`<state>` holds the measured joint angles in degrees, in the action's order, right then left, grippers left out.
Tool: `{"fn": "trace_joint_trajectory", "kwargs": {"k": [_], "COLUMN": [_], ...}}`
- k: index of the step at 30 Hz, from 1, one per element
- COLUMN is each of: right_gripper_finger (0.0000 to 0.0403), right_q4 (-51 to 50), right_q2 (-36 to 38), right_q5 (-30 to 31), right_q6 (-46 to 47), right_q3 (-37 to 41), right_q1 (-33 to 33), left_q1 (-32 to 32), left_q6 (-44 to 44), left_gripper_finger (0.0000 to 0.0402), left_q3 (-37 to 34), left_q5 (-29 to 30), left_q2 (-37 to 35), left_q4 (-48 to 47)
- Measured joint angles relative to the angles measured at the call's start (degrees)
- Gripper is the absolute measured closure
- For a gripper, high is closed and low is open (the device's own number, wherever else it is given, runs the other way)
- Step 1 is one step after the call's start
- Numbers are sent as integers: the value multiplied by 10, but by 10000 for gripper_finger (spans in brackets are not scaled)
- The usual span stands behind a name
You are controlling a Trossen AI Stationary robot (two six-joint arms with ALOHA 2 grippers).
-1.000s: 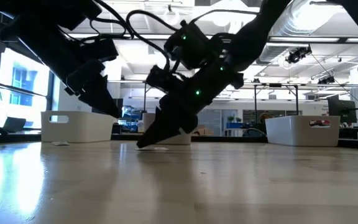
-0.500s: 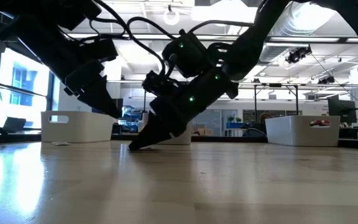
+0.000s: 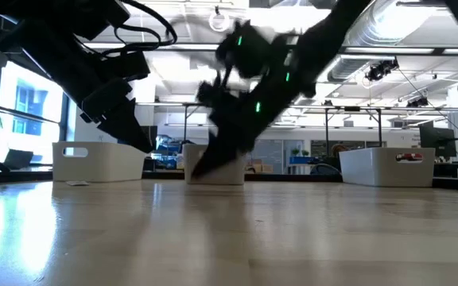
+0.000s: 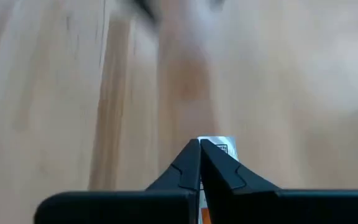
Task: Pick & Place First Aid Supplies
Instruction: Put the orange pad into the right gray bin
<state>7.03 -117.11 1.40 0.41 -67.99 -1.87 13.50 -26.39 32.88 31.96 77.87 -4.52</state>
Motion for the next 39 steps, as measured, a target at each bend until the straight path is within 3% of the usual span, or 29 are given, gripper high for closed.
{"fn": "trace_joint_trajectory", "kwargs": {"k": [11, 20, 32, 39], "right_gripper_finger": [402, 402, 403, 403], "right_q4": [-210, -399, -652, -726], "right_q2": [212, 332, 378, 378], "right_q5": [111, 228, 420, 458], "right_q6": [73, 169, 336, 395], "right_q3": [-5, -5, -5, 6], "right_q1": [4, -1, -121, -211], "left_q1": [0, 0, 0, 0], "left_q6": [-9, -9, -4, -3], "left_gripper_finger": [209, 209, 209, 209], "left_q3": [0, 1, 1, 1], "left_q5": [1, 22, 31, 34], "left_q2": [0, 0, 0, 0], "left_q4": [1, 17, 9, 9]}}
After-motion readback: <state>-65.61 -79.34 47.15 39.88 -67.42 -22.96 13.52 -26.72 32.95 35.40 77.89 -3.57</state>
